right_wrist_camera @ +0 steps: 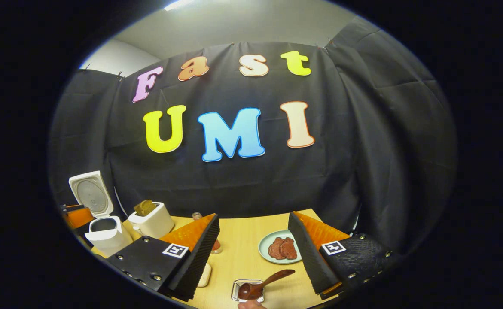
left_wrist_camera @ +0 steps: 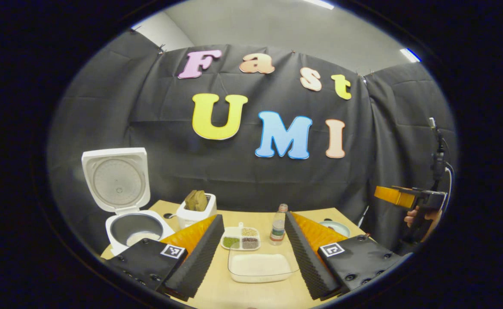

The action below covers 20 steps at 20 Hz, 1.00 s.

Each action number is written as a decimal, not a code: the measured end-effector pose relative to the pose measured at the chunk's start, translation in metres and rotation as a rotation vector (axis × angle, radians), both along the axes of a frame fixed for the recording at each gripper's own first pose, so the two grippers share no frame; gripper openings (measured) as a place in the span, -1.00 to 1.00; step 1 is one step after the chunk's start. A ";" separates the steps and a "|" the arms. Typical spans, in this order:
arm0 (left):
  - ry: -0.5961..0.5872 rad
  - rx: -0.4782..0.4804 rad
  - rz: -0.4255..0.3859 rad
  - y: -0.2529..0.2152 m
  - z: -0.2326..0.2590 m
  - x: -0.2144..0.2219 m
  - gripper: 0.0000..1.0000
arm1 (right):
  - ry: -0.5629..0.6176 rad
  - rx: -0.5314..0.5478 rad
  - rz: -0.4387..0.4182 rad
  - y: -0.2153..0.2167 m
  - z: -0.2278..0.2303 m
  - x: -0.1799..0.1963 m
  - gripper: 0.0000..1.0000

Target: Close the left gripper, press the button to open the rice cooker; take a wooden spoon from the chopstick holder with the right hand, scoop a spoonful of rice and pour it into the rice cooker, then put the wooden spoon back into the chopstick holder.

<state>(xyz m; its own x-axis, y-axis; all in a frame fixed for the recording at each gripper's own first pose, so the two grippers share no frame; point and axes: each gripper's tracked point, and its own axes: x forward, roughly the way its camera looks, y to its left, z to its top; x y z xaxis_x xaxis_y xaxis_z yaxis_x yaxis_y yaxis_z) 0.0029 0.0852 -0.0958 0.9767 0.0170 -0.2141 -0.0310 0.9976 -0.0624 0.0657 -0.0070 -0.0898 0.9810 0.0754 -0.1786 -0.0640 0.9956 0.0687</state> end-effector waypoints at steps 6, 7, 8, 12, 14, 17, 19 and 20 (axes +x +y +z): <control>-0.029 0.008 0.071 0.066 0.030 0.010 0.92 | -0.022 -0.008 -0.006 0.021 0.018 0.005 0.93; -0.029 0.004 0.088 0.082 0.034 0.013 0.93 | -0.026 -0.003 -0.010 0.025 0.021 0.006 0.93; -0.032 0.004 0.108 0.102 0.038 0.016 0.93 | -0.035 -0.001 -0.016 0.028 0.023 0.005 0.93; -0.045 0.016 0.210 0.186 0.062 0.039 0.92 | -0.050 -0.021 -0.036 0.035 0.029 0.002 0.93; -0.048 -0.005 0.271 0.228 0.074 0.053 0.96 | -0.047 -0.029 -0.044 0.039 0.029 0.004 0.93; -0.043 -0.023 0.355 0.291 0.097 0.077 0.96 | -0.052 -0.032 -0.051 0.040 0.032 0.004 0.93; -0.047 -0.026 0.386 0.320 0.104 0.089 0.96 | -0.056 -0.040 -0.056 0.043 0.033 0.004 0.93; -0.051 -0.019 0.401 0.334 0.106 0.092 0.93 | -0.054 -0.045 -0.060 0.043 0.032 0.004 0.93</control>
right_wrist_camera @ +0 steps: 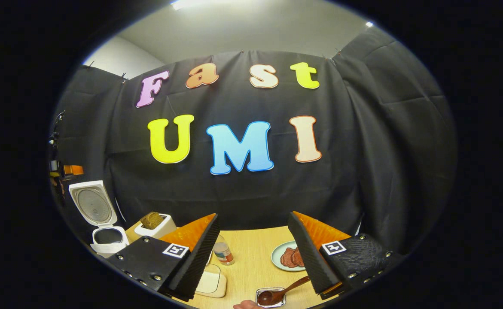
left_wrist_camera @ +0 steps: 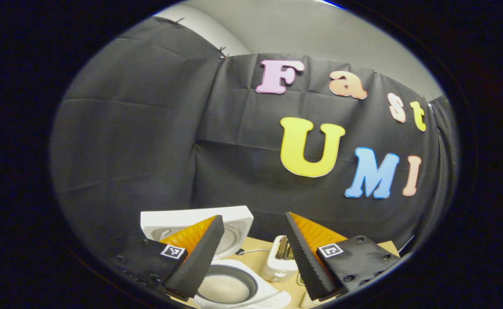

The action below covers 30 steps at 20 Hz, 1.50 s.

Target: Close the left gripper, press the button to open the rice cooker; take a wooden spoon from the chopstick holder with the right hand, scoop a spoonful of rice and pour it into the rice cooker, then put the wooden spoon back into the chopstick holder.

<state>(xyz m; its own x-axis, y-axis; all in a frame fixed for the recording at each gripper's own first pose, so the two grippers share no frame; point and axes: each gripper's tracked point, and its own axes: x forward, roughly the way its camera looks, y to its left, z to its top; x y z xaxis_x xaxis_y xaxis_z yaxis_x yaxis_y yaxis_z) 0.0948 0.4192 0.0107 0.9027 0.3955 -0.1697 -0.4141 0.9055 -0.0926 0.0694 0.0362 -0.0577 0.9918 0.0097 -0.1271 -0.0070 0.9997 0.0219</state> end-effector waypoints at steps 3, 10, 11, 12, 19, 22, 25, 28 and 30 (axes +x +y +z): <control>0.009 0.046 0.052 0.041 0.007 0.023 0.94 | 0.020 -0.005 -0.017 0.001 -0.004 0.004 0.93; 0.100 -0.032 0.227 0.134 -0.045 0.073 0.92 | 0.022 -0.026 -0.066 -0.009 -0.004 0.001 0.94; 0.121 -0.041 0.236 0.142 -0.056 0.078 0.92 | 0.021 -0.025 -0.069 -0.008 -0.003 0.000 0.93; 0.142 -0.047 0.245 0.145 -0.069 0.081 0.93 | 0.024 -0.024 -0.070 -0.007 -0.005 0.001 0.93; 0.219 -0.018 0.277 0.143 -0.081 0.083 0.94 | 0.032 -0.006 -0.067 -0.006 -0.007 0.004 0.93; 0.208 -0.023 0.243 0.115 -0.084 0.065 0.95 | 0.026 0.007 -0.044 0.001 -0.005 0.005 0.94; 0.202 -0.029 0.225 0.088 -0.088 0.045 0.96 | 0.007 0.000 -0.019 0.004 0.002 0.004 0.94; 0.215 -0.028 0.210 0.065 -0.100 0.033 0.96 | 0.011 -0.003 -0.004 0.005 0.001 0.002 0.94; 0.215 -0.037 0.205 0.050 -0.106 0.024 0.92 | 0.012 0.001 -0.001 0.002 0.001 -0.001 0.93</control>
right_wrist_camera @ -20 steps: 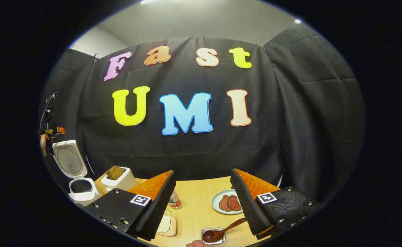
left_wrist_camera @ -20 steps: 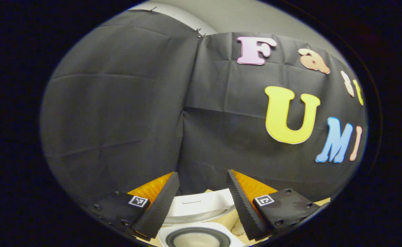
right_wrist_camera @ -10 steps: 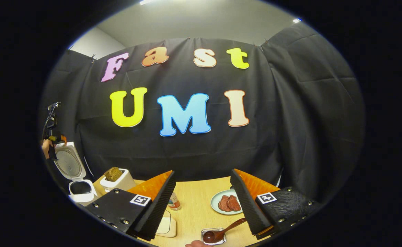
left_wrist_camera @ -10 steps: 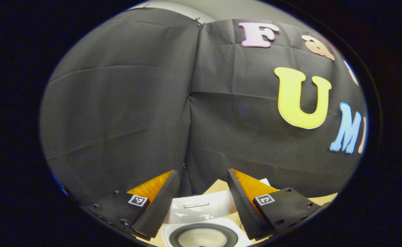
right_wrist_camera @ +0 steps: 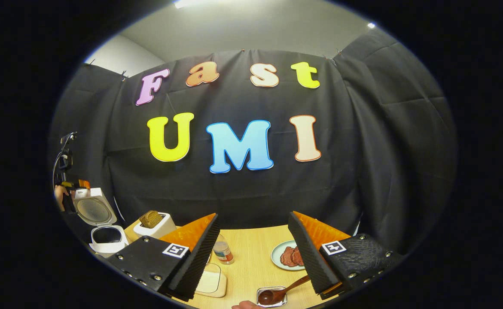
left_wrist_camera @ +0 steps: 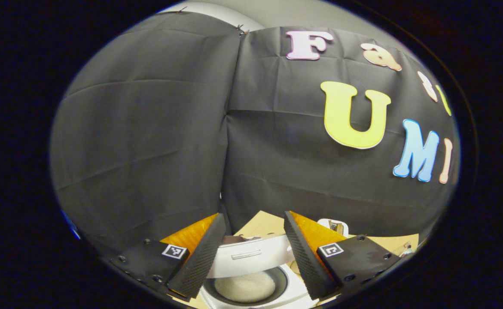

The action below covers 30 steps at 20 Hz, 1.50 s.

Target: Close the left gripper, press the button to open the rice cooker; take a wooden spoon from the chopstick holder with the right hand, scoop a spoonful of rice and pour it into the rice cooker, then put the wooden spoon back into the chopstick holder.

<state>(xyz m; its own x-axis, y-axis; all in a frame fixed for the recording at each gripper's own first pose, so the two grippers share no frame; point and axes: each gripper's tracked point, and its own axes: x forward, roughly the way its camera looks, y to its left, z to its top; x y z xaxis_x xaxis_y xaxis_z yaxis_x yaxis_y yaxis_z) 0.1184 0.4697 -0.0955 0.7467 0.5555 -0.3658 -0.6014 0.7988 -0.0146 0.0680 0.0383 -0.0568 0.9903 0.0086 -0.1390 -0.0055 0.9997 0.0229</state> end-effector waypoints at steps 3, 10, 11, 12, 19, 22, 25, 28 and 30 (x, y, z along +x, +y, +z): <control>0.019 -0.019 -0.013 -0.024 -0.017 -0.014 0.92 | 0.010 -0.008 -0.002 -0.006 -0.003 -0.002 0.93; 0.056 -0.089 -0.033 -0.065 -0.059 -0.045 0.92 | 0.009 -0.004 -0.019 -0.020 -0.001 -0.005 0.93; 0.061 -0.098 -0.037 -0.069 -0.064 -0.047 0.92 | 0.008 -0.005 -0.018 -0.021 -0.001 -0.006 0.93; 0.072 -0.111 -0.040 -0.073 -0.071 -0.052 0.92 | 0.008 -0.004 -0.015 -0.020 -0.001 -0.006 0.93; 0.139 -0.149 -0.059 -0.093 -0.115 -0.064 0.87 | 0.006 -0.018 -0.029 -0.024 0.002 -0.009 0.93; 0.156 -0.146 -0.070 -0.094 -0.124 -0.064 0.92 | 0.013 -0.011 -0.040 -0.026 0.001 -0.011 0.93; 0.147 -0.168 -0.070 -0.099 -0.134 -0.070 0.87 | 0.023 -0.006 -0.052 -0.028 -0.001 -0.014 0.93; 0.167 -0.172 -0.079 -0.104 -0.148 -0.076 0.87 | 0.023 -0.002 -0.062 -0.030 -0.001 -0.017 0.93; 0.183 -0.175 -0.083 -0.108 -0.157 -0.077 0.97 | 0.023 -0.004 -0.065 -0.031 -0.001 -0.018 0.93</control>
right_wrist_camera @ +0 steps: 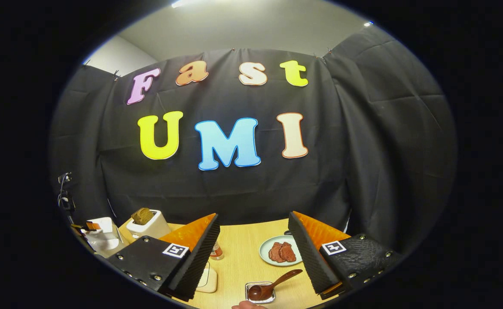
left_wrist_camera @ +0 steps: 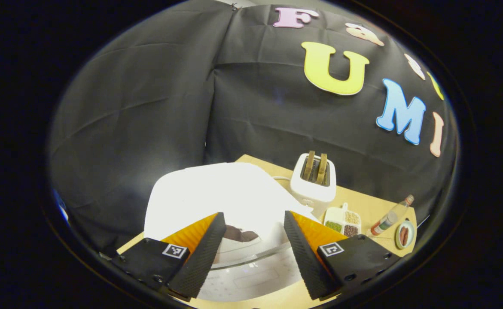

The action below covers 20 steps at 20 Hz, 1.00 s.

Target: Close the left gripper, press the button to open the rice cooker; take a wooden spoon from the chopstick holder with the right hand, scoop a spoonful of rice and pour it into the rice cooker, then put the wooden spoon back into the chopstick holder.

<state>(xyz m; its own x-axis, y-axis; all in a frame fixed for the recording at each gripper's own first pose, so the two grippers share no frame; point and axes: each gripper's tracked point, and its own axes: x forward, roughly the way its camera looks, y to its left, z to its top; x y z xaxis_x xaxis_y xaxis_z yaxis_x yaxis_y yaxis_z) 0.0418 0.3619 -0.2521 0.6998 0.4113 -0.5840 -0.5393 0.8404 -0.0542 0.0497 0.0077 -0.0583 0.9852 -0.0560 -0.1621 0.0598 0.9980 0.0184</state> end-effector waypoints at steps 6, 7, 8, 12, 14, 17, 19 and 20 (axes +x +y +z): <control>0.008 -0.021 0.015 -0.001 -0.015 -0.002 0.87 | -0.027 -0.032 -0.001 0.006 0.008 -0.002 0.93; 0.014 -0.026 0.020 -0.002 -0.018 -0.003 0.92 | -0.024 -0.036 0.002 0.007 0.007 -0.002 0.93; 0.021 -0.030 0.024 -0.002 -0.020 -0.003 0.97 | -0.022 -0.037 0.004 0.008 0.006 -0.002 0.93; 0.038 0.002 0.011 -0.004 -0.024 -0.004 0.87 | -0.003 -0.035 0.003 0.008 0.000 -0.005 0.94; 0.037 -0.004 0.015 -0.006 -0.027 -0.005 0.93 | 0.010 -0.028 -0.001 0.006 -0.005 -0.006 0.94; 0.032 -0.018 0.016 -0.003 -0.025 -0.004 0.87 | 0.016 -0.006 -0.009 0.005 -0.007 -0.006 0.94; 0.011 -0.026 0.002 -0.004 -0.018 -0.002 0.86 | 0.009 0.003 -0.012 0.004 -0.004 -0.007 0.94; -0.001 -0.028 -0.003 -0.006 -0.012 -0.002 0.91 | 0.005 0.007 -0.004 0.005 -0.002 -0.008 0.94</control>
